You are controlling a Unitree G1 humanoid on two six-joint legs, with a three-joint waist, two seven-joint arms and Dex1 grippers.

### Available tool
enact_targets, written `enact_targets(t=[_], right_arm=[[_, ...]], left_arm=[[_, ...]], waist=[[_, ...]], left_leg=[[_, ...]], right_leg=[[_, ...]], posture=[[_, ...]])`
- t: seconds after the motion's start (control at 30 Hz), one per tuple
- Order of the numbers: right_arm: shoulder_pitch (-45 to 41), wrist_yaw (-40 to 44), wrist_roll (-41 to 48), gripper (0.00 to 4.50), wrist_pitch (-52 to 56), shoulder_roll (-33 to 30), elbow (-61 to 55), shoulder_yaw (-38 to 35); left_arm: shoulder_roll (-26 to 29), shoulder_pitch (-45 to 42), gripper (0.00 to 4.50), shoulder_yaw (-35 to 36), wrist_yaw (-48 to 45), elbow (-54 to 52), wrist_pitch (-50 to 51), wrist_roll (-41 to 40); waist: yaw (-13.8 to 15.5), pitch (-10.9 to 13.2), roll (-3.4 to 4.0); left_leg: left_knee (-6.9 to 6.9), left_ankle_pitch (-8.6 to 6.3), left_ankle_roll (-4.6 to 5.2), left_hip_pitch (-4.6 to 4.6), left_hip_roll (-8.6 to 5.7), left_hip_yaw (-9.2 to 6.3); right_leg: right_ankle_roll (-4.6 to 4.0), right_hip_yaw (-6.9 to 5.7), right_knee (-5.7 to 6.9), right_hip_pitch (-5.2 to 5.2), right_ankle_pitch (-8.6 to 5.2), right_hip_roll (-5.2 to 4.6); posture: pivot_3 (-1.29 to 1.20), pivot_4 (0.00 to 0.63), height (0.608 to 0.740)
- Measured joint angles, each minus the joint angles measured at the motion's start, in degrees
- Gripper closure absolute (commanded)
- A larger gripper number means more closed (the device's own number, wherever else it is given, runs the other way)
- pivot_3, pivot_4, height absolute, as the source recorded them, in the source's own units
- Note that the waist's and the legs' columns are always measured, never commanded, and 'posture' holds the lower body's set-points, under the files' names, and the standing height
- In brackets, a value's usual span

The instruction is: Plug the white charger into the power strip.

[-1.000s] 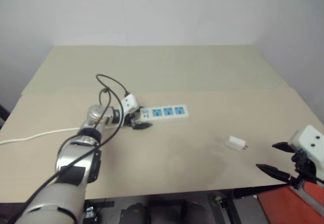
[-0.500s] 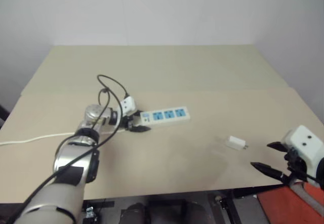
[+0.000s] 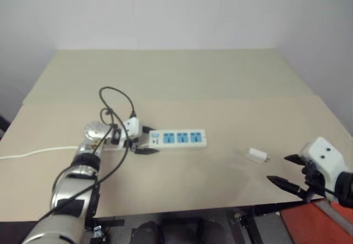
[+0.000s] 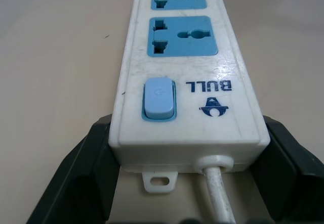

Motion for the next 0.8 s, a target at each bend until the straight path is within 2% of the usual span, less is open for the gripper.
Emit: enact_targets(t=[0.37,0.47,0.5,0.8], right_arm=[[-0.9,-1.2,-0.4,0.00,-1.0,0.0,1.6,3.0],[-0.1,-1.5,-0.6,0.00,-1.1,0.3,1.6,3.0],[-0.1,-1.6,-0.6,0.00,-1.1,0.3,1.6,3.0],[0.0,-2.1,-0.5,0.00,-1.9,0.3,1.6,3.0]], left_arm=[[1.9,6.8,1.21,-4.3,5.0,-18.0,15.9,-1.0],[2.4,6.8,0.19,-5.4,4.2,-19.0,18.6,-1.6],[2.3,6.8,0.05,-5.5,3.9,-19.0,18.8,-2.1],[-2.6,8.8,0.05,-0.5,6.0,-17.7,8.5,-11.5]], waist=[[0.1,0.0,0.02],[0.1,0.0,0.02],[0.0,0.0,0.02],[0.0,0.0,0.02]], left_leg=[[0.03,0.00,0.00,0.01,0.00,0.00],[0.04,0.00,0.00,0.03,-0.01,0.00],[0.04,0.00,0.00,0.03,0.00,0.00],[0.04,0.01,-0.02,0.05,0.00,0.00]], right_leg=[[0.01,0.00,0.00,0.03,0.00,0.00],[0.01,0.01,0.00,0.04,-0.01,0.00],[0.00,0.01,0.00,0.04,-0.01,0.00],[-0.01,0.04,-0.01,0.02,-0.01,0.00]], posture=[[0.00,0.150,0.740],[0.00,0.150,0.740],[0.00,0.150,0.740],[0.00,0.150,0.740]])
